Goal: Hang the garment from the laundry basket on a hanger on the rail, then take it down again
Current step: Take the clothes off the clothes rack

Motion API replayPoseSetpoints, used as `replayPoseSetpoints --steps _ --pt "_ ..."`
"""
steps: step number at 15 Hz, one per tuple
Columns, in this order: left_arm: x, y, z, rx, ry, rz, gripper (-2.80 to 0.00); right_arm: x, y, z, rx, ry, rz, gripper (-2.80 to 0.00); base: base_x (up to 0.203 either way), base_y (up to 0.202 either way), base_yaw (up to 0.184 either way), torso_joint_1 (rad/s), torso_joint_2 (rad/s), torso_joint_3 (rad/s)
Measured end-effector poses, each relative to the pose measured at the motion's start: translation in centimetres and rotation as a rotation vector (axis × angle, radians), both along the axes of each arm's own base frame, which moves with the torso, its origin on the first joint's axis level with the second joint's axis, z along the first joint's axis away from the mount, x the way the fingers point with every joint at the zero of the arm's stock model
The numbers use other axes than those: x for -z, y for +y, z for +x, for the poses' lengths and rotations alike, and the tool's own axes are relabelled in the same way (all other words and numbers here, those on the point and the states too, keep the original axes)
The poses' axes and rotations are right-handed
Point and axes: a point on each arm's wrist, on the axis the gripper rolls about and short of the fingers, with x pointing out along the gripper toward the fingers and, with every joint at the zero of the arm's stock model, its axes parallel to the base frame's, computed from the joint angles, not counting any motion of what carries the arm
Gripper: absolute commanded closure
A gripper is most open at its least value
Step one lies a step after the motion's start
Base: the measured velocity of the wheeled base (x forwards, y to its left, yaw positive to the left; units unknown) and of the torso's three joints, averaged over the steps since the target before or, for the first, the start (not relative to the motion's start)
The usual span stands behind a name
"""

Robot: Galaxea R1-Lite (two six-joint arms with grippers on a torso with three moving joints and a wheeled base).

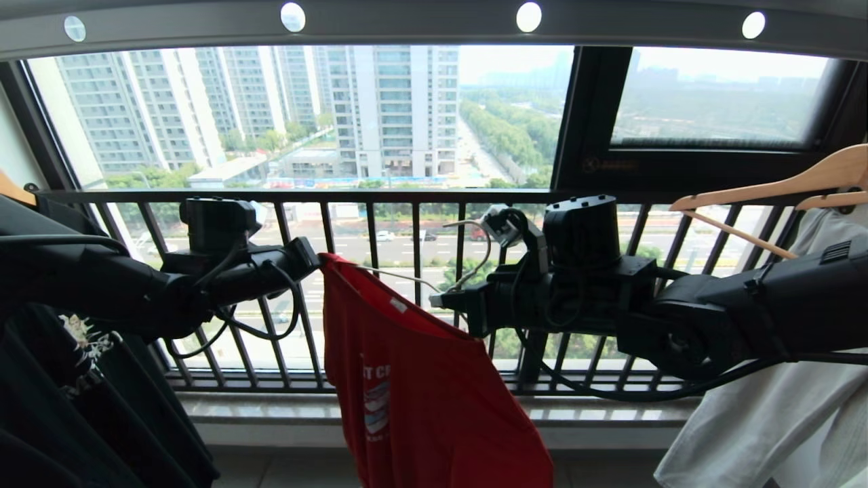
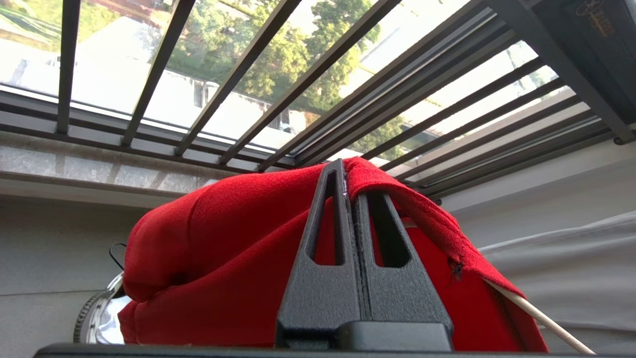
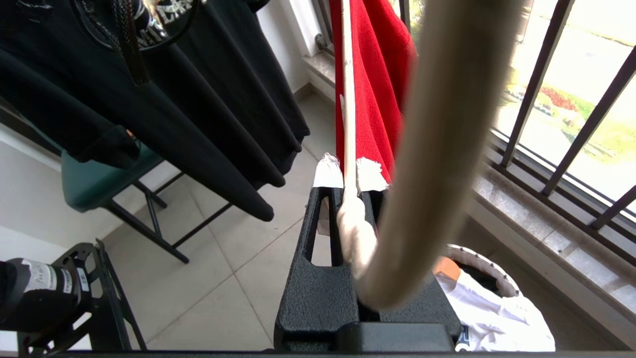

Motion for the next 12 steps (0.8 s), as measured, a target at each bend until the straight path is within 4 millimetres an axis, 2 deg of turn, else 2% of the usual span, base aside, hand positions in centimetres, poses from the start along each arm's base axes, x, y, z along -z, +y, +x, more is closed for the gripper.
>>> replayPoseSetpoints --steps 8,12 --pt "1.0 -0.1 0.4 0.004 0.020 0.016 0.00 0.4 1.0 -1.8 -0.058 -0.001 -0.023 0.00 0.000 0.000 0.000 0.000 0.00 0.000" --pt "1.9 -0.8 -0.1 0.037 0.040 0.051 0.00 0.0 1.0 -2.0 -0.058 -0.010 -0.017 0.00 0.000 0.000 0.000 0.000 0.00 0.000"
